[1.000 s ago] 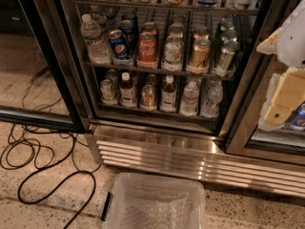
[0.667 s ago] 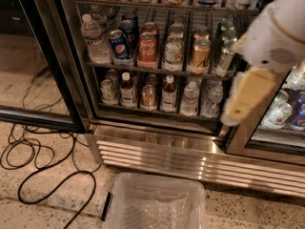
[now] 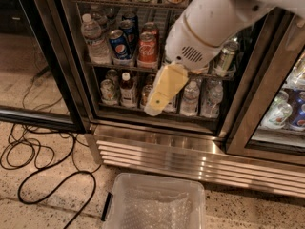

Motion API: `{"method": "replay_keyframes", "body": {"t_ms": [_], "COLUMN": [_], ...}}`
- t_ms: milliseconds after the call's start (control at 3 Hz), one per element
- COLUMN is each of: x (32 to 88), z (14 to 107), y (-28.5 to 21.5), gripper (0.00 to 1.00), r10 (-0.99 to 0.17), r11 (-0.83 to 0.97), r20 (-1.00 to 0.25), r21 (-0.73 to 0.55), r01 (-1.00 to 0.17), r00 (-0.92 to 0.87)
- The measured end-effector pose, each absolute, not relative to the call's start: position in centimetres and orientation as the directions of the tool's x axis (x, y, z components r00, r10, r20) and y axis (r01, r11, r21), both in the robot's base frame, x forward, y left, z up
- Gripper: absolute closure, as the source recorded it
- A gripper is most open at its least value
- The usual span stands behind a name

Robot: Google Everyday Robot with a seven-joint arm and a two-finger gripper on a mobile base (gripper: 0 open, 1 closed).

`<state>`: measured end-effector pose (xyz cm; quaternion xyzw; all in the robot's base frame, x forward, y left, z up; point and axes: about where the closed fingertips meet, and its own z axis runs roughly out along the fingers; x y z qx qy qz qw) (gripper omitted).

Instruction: Pick coke can from top shelf of fridge

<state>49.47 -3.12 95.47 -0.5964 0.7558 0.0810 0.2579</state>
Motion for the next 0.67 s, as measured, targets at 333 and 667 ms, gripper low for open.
{"method": "replay_keyframes", "body": {"t_ms": [333,667], "x": [49.5,49.9], "z": [95.5,95.1], "y": [-2.9,-1.8], "gripper": [0.00,0.00], "r10": [-0.858,-0.832], "r11": [0.276,0.303], "r20": [-0.490,-0.531], "r21": [-0.184,-0.195], "r01": [-0.943,-0.933], "r00": [-0.155,-0.160]}}
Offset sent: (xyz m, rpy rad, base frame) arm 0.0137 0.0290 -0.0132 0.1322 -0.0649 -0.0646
